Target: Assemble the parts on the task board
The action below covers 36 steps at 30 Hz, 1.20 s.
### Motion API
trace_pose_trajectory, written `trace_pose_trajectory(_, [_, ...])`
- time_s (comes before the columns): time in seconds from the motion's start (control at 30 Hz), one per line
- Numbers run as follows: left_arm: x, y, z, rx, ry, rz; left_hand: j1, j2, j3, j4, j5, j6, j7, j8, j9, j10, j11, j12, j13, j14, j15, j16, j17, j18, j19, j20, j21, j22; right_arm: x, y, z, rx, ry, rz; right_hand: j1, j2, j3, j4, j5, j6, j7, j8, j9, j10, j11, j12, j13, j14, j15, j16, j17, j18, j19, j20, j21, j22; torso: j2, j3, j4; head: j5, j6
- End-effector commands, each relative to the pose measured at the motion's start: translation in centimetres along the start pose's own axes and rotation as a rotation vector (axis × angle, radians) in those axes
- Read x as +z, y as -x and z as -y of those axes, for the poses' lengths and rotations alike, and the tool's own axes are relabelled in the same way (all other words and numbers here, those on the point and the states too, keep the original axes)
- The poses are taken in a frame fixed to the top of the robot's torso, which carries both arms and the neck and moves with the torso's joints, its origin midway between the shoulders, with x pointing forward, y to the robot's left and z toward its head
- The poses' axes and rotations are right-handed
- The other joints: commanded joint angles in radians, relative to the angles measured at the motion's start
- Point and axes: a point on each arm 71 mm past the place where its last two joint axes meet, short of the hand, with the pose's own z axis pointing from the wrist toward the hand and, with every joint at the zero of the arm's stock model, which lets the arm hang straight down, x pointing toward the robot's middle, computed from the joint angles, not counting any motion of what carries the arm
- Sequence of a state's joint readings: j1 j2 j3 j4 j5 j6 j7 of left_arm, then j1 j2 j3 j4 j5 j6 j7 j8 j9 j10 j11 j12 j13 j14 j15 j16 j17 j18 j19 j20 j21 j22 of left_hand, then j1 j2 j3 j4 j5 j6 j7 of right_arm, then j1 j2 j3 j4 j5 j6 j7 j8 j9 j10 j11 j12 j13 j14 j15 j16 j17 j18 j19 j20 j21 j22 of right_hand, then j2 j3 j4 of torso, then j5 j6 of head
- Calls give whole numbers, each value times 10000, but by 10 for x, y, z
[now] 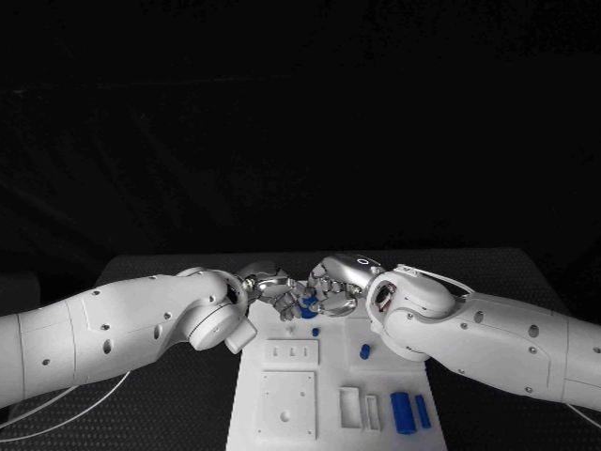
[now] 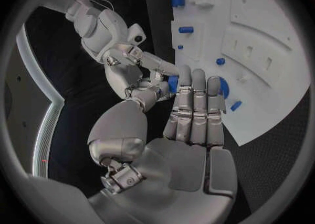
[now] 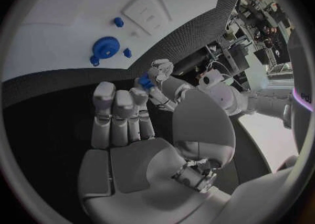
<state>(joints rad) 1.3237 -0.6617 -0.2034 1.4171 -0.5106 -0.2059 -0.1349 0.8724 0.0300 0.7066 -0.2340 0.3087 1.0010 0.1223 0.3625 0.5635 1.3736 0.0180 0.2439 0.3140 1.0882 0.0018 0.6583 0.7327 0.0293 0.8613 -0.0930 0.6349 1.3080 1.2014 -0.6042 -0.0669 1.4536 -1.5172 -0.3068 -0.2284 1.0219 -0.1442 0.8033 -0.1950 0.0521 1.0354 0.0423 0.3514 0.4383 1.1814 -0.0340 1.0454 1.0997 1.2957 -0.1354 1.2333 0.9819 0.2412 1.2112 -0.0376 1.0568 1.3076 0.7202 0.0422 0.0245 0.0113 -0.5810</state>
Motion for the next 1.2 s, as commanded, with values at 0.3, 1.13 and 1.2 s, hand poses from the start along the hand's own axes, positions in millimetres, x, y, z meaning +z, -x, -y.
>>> trace_pose_trajectory(0.3, [0, -2, 0, -21, 80, -143, 20, -639, -261, 302, -305, 289, -283, -202, 100, -270, 41, 103, 45, -162, 48, 56, -125, 182, -148, -2, 28, 150, 0, -1, -5, 58, 265, -21, -8, 203, 60, -165, 32, 430, 327, 141, 106, 94, -15, 38, -20, 64, -1, 38, 17, 206, 5, -29, 71, 133, 6, -7, 4, -19, -6])
trace_pose_trajectory(1.13, [1, -2, -2, -76, 434, -98, 182, -1417, -356, 628, -1057, 271, -257, -390, 245, -420, 57, 245, 94, -230, 74, 109, -281, 229, -217, 30, 68, 148, -1, -1, -6, -47, 230, -36, -76, 206, 121, -266, 90, 469, 316, 149, 108, 138, -26, 31, -25, 73, -12, 36, 21, 206, 19, -25, 79, 137, 1, 6, -7, -15, -42])
trace_pose_trajectory(1.2, [1, -2, -2, -82, 439, -107, 213, -1463, -376, 713, -1345, 279, -260, -416, 274, -438, 55, 274, 102, -236, 73, 125, -304, 234, -218, 29, 74, 142, -1, -1, -6, -70, 216, -46, -80, 207, 125, -270, 94, 471, 315, 149, 108, 140, -27, 30, -25, 74, -13, 36, 21, 206, 21, -25, 80, 137, 0, 4, -9, -16, -41])
